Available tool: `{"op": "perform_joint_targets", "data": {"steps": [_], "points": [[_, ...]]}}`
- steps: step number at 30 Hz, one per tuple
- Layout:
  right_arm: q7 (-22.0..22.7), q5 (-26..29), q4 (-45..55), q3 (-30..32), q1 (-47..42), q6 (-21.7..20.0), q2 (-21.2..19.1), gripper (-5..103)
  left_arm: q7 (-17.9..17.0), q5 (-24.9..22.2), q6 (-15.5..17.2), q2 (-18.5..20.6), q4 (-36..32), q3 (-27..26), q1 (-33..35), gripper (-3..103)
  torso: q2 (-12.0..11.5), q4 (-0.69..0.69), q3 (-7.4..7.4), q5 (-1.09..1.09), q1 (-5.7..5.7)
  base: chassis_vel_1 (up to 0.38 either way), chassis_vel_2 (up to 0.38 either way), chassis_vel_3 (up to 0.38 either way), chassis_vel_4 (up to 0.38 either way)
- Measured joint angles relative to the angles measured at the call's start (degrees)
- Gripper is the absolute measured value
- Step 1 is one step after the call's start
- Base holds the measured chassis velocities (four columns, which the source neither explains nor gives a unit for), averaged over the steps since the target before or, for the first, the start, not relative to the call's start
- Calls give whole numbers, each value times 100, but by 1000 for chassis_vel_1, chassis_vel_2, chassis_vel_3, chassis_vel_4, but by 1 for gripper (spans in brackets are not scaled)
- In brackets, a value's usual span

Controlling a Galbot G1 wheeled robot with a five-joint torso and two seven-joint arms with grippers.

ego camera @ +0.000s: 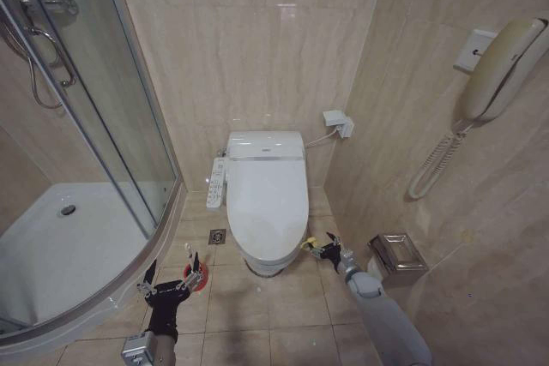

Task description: Open the toilet lid, clean the toilet bowl with a toilet brush, close the toilet lid, and flush.

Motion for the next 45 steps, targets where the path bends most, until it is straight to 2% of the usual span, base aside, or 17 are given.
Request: {"op": "perform_joint_targets", "data": {"steps": [2,3,10,11,16,17,24,25,35,45], "points": [[-15,-10,-18,19,0,23,-20,103,0,0,0,0,0,0,0,100,0,0,0,0,0,0,0,0,0],[-19,-12,-22,25,-2,33,-28,79,0,0,0,0,0,0,0,100,0,0,0,0,0,0,0,0,0],[-59,-14,-47,52,-19,81,-51,79,0,0,0,0,0,0,0,100,0,0,0,0,0,0,0,0,0],[-68,-14,-47,52,-26,87,-53,51,0,0,0,0,0,0,0,100,0,0,0,0,0,0,0,0,0],[-72,-6,-37,52,-57,92,-54,51,0,0,0,0,0,0,0,100,0,0,0,0,0,0,0,0,0],[-73,-5,-32,52,-66,93,-54,24,0,0,0,0,0,0,0,100,0,0,0,0,0,0,0,0,0],[-73,123,198,0,-191,102,-120,24,0,0,0,0,0,0,0,100,0,2,0,1,0,0,0,0,0],[-70,174,272,-19,-228,97,-145,2,0,0,0,0,0,0,0,100,0,2,0,1,0,0,0,0,0],[3,919,1574,-99,-739,-272,-541,1,0,0,0,0,0,0,0,100,0,3,0,2,0,0,0,0,0],[66,1374,2448,61,-1022,-528,-695,1,0,0,0,0,0,0,0,100,0,1,0,0,1,0,0,0,0]]}}
